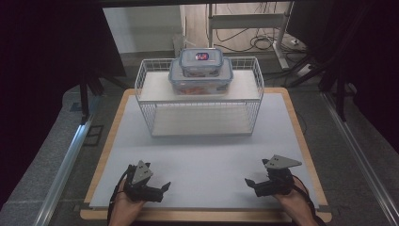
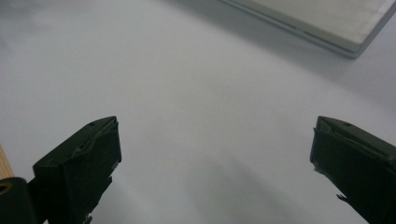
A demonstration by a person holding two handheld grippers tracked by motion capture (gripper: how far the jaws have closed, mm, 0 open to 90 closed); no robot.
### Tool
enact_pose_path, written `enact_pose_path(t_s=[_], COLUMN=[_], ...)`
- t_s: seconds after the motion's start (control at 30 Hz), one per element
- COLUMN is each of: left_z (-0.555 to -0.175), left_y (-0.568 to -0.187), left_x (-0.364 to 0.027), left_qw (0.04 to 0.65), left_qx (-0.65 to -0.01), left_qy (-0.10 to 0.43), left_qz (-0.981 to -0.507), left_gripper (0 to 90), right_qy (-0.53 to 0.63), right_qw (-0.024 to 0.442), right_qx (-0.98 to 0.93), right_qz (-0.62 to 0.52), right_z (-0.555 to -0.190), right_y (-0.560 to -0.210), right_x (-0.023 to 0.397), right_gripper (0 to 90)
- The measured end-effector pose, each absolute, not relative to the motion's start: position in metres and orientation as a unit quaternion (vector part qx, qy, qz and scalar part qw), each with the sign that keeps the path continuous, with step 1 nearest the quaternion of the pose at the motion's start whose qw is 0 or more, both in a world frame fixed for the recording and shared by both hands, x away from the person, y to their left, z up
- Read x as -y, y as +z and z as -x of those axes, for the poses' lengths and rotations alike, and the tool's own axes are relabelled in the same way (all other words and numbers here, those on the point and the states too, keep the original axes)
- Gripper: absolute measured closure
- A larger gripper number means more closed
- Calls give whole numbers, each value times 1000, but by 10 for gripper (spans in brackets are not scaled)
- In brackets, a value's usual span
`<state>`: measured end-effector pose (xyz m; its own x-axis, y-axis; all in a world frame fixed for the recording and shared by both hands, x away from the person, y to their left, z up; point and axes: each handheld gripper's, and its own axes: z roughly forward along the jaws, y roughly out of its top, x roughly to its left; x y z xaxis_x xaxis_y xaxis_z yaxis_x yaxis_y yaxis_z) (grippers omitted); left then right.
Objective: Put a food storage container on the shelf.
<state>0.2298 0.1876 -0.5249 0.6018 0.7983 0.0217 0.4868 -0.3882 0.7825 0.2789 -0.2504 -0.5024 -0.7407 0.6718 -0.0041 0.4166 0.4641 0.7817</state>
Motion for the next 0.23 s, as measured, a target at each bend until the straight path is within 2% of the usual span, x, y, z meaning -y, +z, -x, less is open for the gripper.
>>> enact_pose_path(t_s=[0.23], left_z=[-232], left_y=[-527], left_x=[-193], left_qw=[387], left_qx=[-410], left_qy=[196], left_qz=[-802], left_gripper=[0], right_qy=[395], right_qw=[151], right_qx=[-845], right_qz=[-326], right_z=[-281], right_y=[-507], right_x=[250], right_gripper=[15])
